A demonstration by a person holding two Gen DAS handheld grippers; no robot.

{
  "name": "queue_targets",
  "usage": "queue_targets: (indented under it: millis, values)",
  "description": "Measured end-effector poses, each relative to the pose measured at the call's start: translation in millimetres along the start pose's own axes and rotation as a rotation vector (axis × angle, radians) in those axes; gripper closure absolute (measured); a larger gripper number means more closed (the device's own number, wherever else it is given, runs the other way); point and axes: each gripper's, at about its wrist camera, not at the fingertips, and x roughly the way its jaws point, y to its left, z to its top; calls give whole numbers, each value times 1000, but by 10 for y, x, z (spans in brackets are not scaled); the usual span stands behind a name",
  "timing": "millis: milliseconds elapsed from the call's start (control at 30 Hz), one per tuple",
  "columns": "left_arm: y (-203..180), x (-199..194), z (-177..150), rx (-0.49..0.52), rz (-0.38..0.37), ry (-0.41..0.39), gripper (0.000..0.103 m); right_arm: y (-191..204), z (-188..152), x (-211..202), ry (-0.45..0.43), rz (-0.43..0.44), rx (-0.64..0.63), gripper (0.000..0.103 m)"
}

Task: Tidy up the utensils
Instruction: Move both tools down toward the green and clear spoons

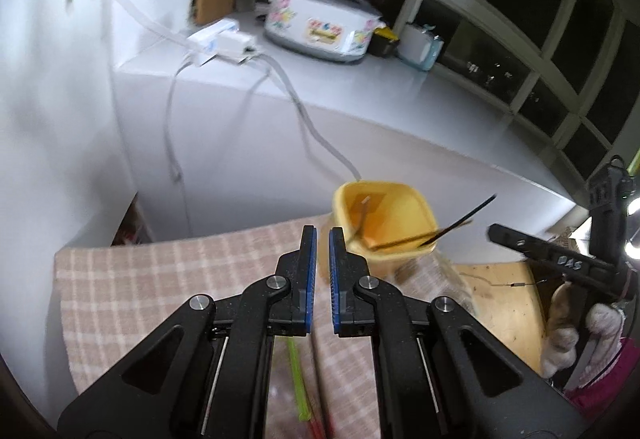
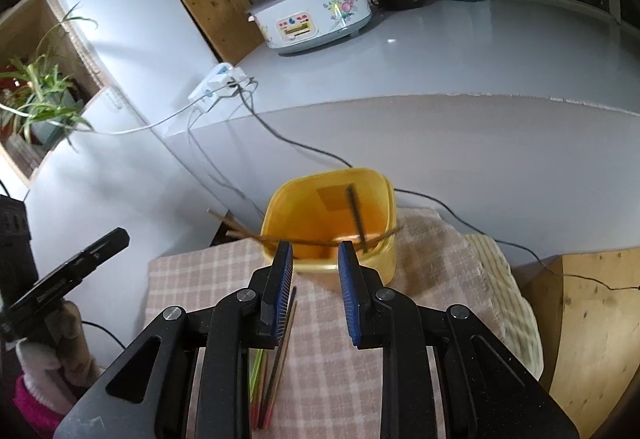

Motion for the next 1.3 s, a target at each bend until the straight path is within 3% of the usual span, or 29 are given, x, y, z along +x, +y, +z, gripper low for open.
queue_targets:
  millis: [200, 433, 533, 700, 933, 1100, 1300]
  values:
    - [290, 59, -351, -52, 37, 104, 100, 82, -237, 67, 69, 26, -31, 81]
    - [496, 283, -867, -129, 17, 255, 99, 211, -601, 352, 186, 43, -81, 81]
    - [561, 418, -1088, -178, -10, 321, 87, 259, -751, 543, 260, 75, -90, 81]
    - [611, 608, -1420, -229, -18, 400, 86, 300, -990, 913, 373, 105, -83, 81]
    - [683, 872, -1709, -238, 3, 471, 86, 304, -1144, 1469, 469, 76, -50, 81]
    - [698, 979, -1810, -249, 8, 493, 86, 357, -1161, 1735, 497, 56, -41, 81]
    - [649, 1048, -1855, -239, 11, 499, 86, 495, -1134, 1872, 510, 94, -33, 81]
